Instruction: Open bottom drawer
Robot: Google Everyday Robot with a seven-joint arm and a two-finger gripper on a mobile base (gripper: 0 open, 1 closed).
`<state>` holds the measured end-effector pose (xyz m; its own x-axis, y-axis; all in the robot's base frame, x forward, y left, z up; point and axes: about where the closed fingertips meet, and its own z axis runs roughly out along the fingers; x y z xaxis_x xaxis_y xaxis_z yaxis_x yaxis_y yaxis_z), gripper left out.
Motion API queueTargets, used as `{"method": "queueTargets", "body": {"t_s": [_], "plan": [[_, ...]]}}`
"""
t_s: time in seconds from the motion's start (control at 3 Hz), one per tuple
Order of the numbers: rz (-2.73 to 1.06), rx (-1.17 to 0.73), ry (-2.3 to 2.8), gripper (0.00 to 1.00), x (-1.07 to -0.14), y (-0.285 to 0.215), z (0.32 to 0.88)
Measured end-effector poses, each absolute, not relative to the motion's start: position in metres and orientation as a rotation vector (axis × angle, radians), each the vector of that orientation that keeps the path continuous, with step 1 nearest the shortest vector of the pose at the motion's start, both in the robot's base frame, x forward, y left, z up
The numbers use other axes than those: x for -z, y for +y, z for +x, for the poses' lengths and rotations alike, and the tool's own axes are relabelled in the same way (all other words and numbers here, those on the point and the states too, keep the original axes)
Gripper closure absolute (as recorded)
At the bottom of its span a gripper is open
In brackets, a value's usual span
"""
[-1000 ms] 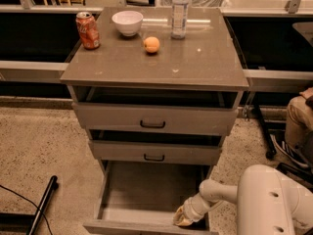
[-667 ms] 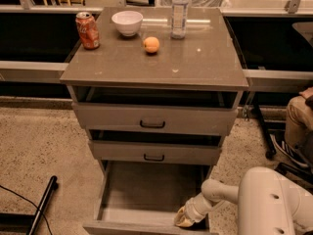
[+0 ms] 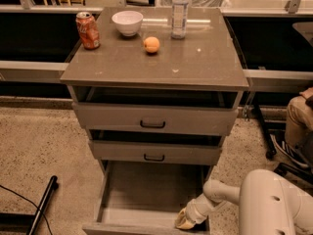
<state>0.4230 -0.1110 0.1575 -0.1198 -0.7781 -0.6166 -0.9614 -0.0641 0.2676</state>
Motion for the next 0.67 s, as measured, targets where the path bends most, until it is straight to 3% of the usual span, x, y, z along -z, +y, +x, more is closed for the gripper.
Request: {"method": "queueTargets", "body": {"t_s": [0.67], "plan": [[-1.853,-1.026,1.925,1.00,-0.1612,-0.1092,0.4206]]}}
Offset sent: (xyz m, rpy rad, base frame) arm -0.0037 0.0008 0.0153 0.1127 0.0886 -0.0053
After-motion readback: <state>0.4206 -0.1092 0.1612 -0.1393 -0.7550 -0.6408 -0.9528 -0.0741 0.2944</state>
